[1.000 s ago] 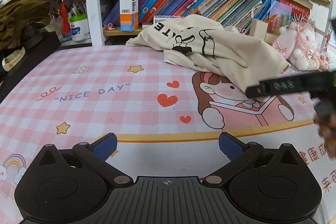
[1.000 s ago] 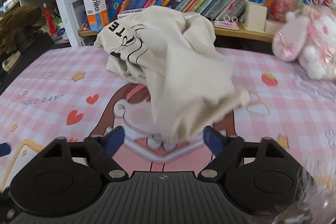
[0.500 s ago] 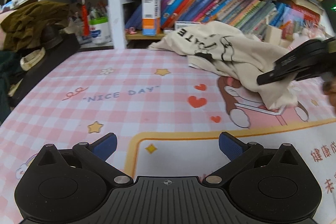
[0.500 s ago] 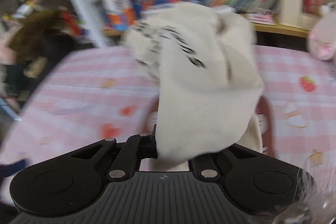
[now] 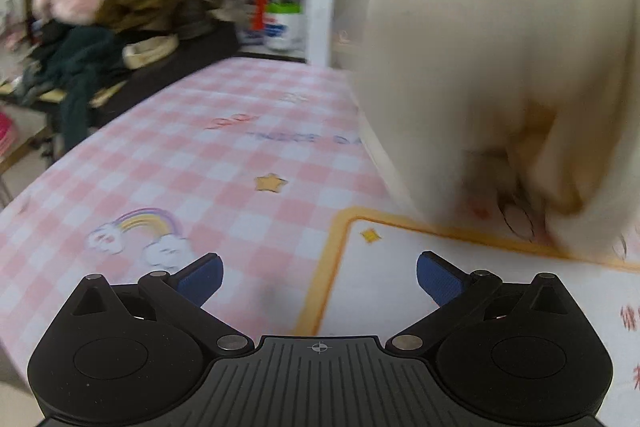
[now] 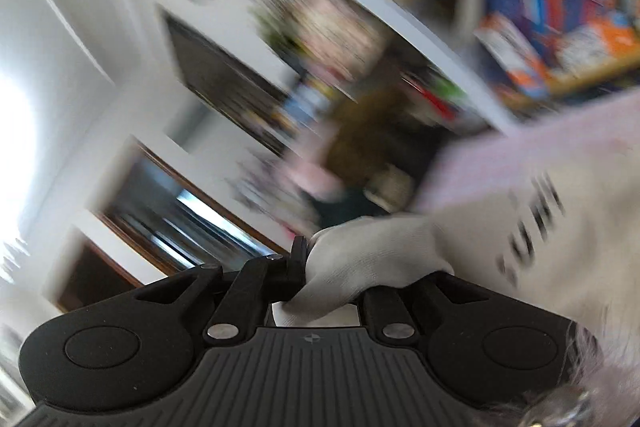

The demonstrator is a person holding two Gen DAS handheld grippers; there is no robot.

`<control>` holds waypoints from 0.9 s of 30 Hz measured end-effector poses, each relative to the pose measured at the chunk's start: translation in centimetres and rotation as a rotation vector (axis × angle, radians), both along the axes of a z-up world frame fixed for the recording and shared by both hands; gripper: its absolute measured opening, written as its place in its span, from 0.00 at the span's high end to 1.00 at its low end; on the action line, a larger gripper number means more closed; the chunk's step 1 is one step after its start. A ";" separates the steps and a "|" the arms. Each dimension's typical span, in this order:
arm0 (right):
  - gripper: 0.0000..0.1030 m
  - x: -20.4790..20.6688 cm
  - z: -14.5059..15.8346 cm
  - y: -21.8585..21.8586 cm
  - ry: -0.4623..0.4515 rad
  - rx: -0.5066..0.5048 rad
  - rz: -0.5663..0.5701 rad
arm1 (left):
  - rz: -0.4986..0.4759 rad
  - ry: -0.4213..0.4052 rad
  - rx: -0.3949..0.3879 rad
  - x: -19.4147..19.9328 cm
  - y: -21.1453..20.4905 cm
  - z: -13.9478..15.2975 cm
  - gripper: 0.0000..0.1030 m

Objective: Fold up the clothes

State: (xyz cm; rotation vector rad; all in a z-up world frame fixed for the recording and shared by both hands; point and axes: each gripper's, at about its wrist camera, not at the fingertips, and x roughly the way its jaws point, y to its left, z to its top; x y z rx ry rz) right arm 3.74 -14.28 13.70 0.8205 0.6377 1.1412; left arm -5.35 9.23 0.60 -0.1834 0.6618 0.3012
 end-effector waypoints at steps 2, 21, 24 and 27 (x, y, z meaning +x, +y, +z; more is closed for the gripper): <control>0.94 0.4 2.3 -2.1 0.012 0.164 -0.097 | 0.023 -0.038 -0.001 -0.6 0.2 0.7 0.00; 0.64 0.4 -13.3 -20.5 0.583 -0.416 -0.844 | -0.400 -0.069 0.124 -0.4 -4.7 3.1 0.00; 0.61 0.4 -11.7 -19.0 0.400 -0.596 -0.755 | -0.502 -0.099 0.137 -0.3 -5.9 4.2 0.02; 0.58 -0.7 -10.6 -16.1 0.176 -0.838 -0.677 | -0.618 -0.094 0.144 0.3 -7.0 4.8 0.04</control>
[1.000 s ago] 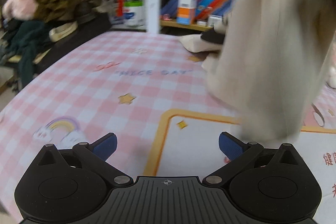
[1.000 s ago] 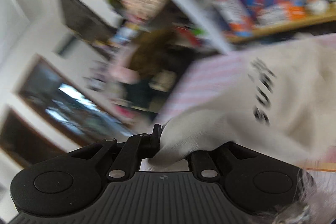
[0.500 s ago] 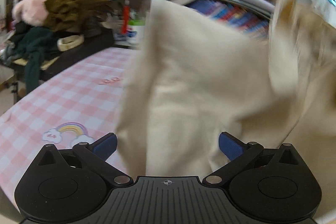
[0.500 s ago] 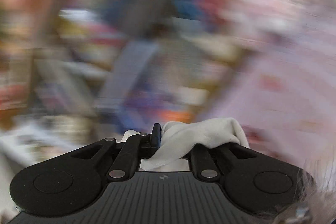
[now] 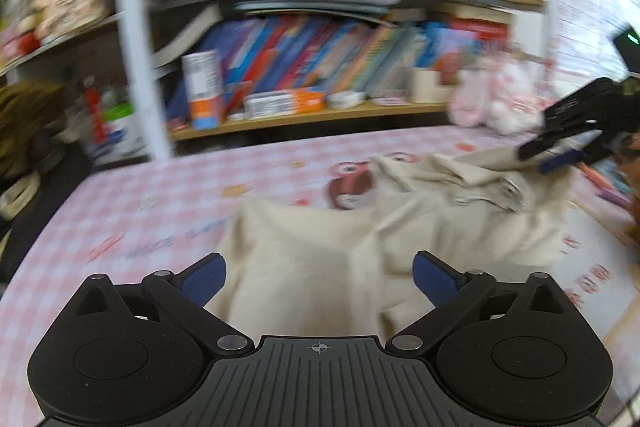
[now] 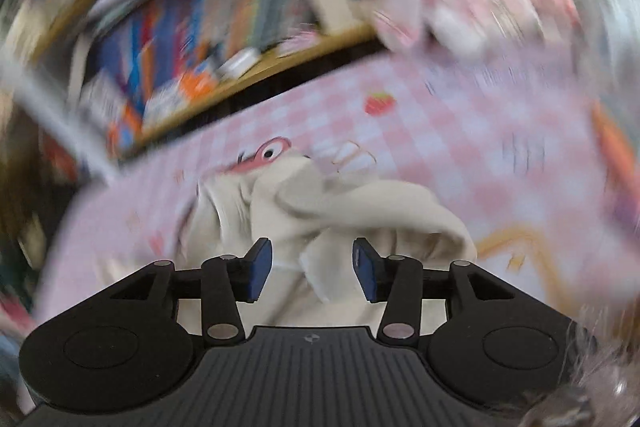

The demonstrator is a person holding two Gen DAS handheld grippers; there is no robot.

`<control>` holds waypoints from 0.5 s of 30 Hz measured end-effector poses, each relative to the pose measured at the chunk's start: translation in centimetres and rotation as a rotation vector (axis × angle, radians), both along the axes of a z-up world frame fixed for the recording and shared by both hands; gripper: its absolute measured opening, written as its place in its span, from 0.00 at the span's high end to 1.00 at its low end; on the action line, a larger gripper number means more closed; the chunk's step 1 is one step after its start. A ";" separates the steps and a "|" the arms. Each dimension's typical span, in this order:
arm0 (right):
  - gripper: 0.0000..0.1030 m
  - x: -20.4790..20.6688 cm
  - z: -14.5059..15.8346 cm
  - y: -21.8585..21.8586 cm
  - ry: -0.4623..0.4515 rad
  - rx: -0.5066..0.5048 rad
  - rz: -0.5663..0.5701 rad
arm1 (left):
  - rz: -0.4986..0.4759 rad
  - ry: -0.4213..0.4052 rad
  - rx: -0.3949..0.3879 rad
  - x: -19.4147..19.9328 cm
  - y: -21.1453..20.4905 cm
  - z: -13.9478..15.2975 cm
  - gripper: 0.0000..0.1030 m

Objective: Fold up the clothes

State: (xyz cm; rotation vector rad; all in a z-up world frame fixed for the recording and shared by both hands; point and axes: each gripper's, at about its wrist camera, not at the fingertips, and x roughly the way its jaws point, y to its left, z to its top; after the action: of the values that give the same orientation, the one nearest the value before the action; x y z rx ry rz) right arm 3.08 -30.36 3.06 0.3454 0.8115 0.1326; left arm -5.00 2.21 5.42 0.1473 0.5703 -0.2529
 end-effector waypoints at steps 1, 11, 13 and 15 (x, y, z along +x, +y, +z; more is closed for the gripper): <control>0.56 -0.4 0.1 0.9 -0.029 -0.076 0.051 | -0.032 0.010 0.012 0.2 -0.4 0.0 0.04; 0.47 1.5 -0.7 5.9 -0.179 -0.534 0.300 | -0.031 0.227 0.008 3.5 0.5 -2.9 0.55; 0.45 2.6 -0.8 6.3 -0.176 -0.567 0.330 | -0.020 0.245 -0.017 3.8 1.3 -3.1 0.72; 0.45 3.6 -0.9 7.1 -0.166 -0.586 0.363 | -0.013 0.263 -0.041 4.5 1.9 -3.0 0.77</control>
State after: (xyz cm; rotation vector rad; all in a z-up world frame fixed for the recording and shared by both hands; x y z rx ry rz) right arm 6.72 -23.31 2.21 -0.3642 0.7053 0.2499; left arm -0.49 4.11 2.44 0.0781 0.8244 -0.2992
